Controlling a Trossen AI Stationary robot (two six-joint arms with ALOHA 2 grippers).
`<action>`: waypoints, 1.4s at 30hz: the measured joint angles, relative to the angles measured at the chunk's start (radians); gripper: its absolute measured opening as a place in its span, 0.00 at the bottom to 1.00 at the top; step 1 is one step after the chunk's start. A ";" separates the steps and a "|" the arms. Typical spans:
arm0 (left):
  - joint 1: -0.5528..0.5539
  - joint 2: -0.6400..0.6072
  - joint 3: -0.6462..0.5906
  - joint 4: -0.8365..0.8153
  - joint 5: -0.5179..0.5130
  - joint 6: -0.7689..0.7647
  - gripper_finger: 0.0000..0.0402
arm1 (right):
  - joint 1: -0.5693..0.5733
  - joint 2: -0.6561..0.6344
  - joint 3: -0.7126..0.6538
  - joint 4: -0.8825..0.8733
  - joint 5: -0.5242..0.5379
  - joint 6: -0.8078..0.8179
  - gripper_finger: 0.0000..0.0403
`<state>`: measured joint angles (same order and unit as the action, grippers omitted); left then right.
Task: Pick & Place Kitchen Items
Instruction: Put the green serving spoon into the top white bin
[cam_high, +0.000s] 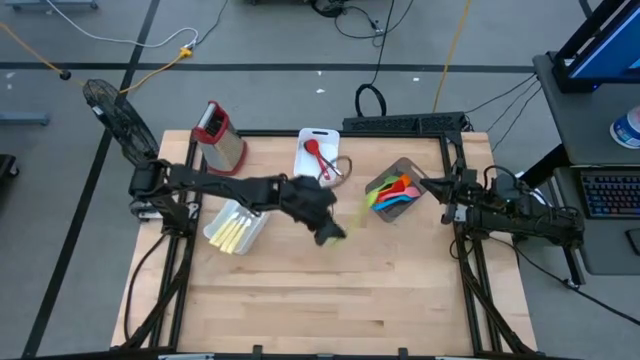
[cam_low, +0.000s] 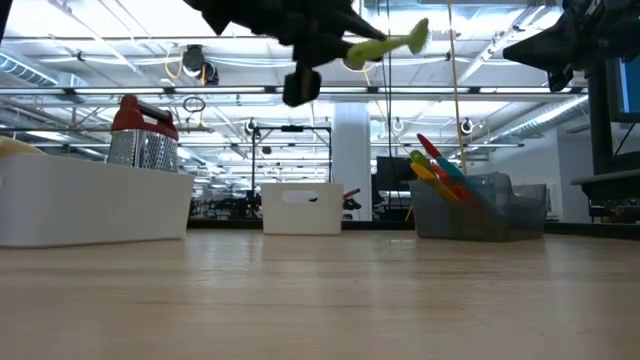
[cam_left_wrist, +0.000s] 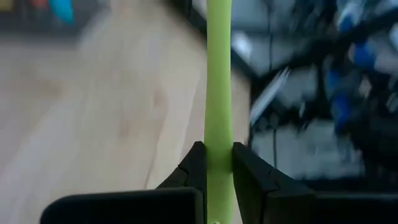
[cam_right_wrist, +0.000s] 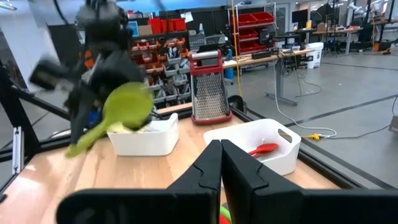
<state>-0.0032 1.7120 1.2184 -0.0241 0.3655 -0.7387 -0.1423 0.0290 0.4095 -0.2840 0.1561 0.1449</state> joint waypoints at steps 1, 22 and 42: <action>0.011 -0.012 0.002 0.023 -0.019 -0.011 0.09 | 0.000 0.000 0.000 -0.004 0.000 -0.001 0.01; 0.293 -0.045 0.000 0.065 -0.121 -0.455 0.09 | 0.000 0.000 0.000 -0.011 0.000 -0.008 0.01; 0.466 -0.045 -0.001 -0.223 -0.010 -0.595 0.09 | 0.000 0.000 0.000 -0.010 0.000 0.019 0.01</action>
<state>0.4629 1.6672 1.2171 -0.2471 0.3556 -1.3342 -0.1421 0.0292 0.4095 -0.2940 0.1562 0.1638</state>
